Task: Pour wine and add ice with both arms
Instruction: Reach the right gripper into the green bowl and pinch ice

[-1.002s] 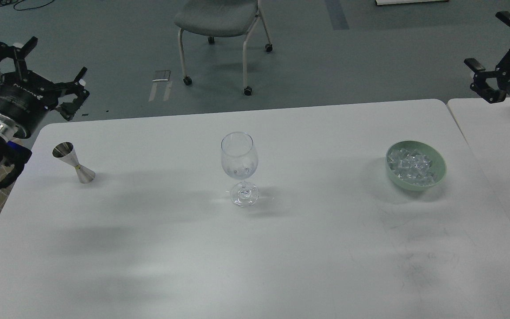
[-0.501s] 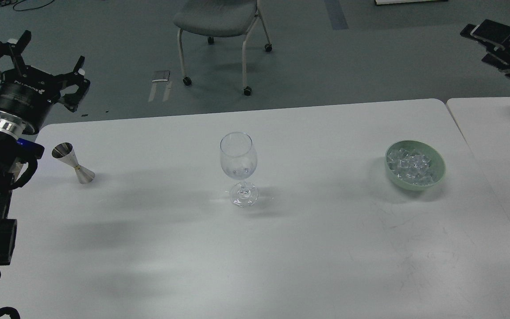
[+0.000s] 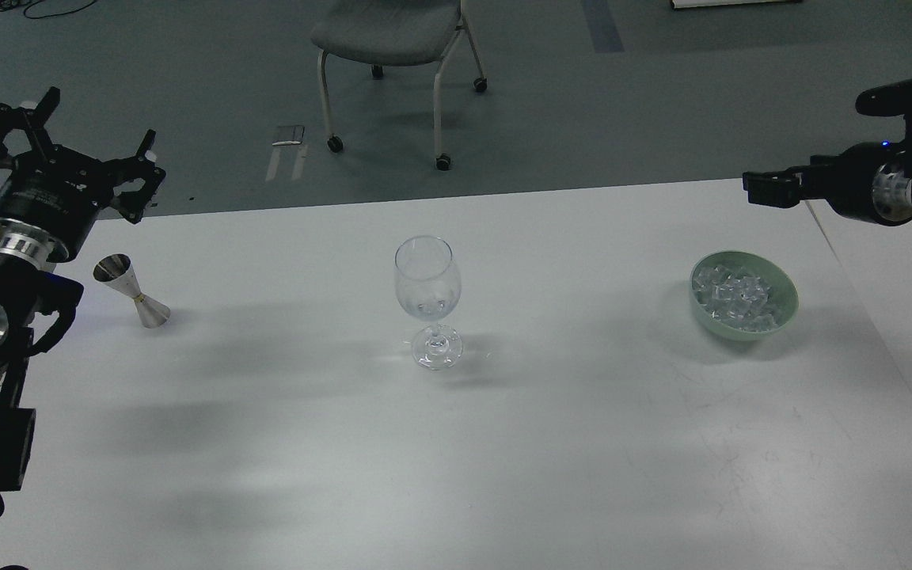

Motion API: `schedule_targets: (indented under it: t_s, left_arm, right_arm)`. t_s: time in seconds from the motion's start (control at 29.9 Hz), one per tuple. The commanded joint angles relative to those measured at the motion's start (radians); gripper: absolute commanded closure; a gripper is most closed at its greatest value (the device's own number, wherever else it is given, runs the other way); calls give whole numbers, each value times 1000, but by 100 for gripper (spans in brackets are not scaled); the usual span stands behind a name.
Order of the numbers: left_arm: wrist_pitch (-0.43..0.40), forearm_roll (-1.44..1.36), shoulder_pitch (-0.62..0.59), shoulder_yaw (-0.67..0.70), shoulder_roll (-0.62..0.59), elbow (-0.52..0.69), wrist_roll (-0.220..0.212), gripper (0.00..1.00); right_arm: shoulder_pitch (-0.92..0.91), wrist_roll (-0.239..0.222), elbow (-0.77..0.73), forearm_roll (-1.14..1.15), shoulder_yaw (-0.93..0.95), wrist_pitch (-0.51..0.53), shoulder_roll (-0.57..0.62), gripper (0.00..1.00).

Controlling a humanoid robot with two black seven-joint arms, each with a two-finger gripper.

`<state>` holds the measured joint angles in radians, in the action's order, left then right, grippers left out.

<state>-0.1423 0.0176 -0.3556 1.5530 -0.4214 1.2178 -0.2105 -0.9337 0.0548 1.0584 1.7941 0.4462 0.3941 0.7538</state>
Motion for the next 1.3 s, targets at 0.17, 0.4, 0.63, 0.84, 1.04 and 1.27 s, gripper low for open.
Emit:
schedule_targets:
  t_s: [0.17,0.4,0.63,0.84,1.04,1.27]
  left_arm:
    - [-8,2,18,3,6,-3,3,2]
    - [-20,2,47,15,6,-1,8,2]
    - [-17,1,63,13,3,6,8,2]
    - [-14,1,63,4,6,8,10,2]
    - [-13,-1,60,1,7,19,8,2]
    - [-13,-1,63,3,7,20,10,2]
  right_arm:
    - [25,-3,2,11,-70,-6,-17,7]
    - [62,-1,17,10,-73,3,-34,4]
    - [124,-16,75,30,-73,2,-25,5]
    - [133,-43,84,33,-70,2,-10,14]
    - [170,-69,83,33,-60,2,-17,25]
    - [182,-85,77,33,-60,2,-25,35]
